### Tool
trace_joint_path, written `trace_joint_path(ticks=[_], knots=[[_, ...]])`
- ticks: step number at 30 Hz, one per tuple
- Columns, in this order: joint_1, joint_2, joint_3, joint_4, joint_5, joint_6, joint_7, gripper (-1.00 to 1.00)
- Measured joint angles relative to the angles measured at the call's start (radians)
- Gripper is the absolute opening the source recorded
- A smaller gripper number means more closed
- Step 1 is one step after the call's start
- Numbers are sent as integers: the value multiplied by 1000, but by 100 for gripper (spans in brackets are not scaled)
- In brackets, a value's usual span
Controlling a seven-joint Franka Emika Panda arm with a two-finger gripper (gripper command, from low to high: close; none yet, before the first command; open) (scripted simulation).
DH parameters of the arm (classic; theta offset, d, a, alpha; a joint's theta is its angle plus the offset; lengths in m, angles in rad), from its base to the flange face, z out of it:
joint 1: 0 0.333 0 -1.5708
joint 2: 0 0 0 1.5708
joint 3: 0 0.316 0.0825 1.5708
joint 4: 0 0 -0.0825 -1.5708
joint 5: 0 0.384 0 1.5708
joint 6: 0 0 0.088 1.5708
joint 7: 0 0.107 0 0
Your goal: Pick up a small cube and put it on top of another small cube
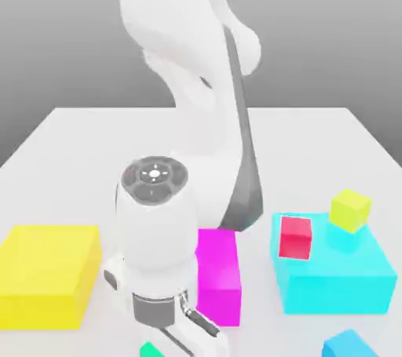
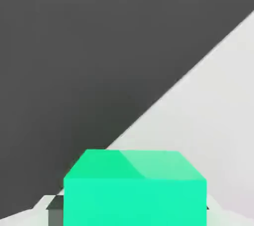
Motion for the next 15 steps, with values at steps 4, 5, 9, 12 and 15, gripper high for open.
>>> trace_joint_path(ticks=[4, 5, 9, 12, 15], knots=[[77, -44, 95, 27, -33, -78, -82, -100], [99, -50, 120, 34, -43, -93, -103, -100], [193, -37, 211, 74, -96, -133, -182, -100], [257, 60, 195, 100, -164, -70, -171, 100], [257, 60, 195, 100, -164, -70, -171, 100]])
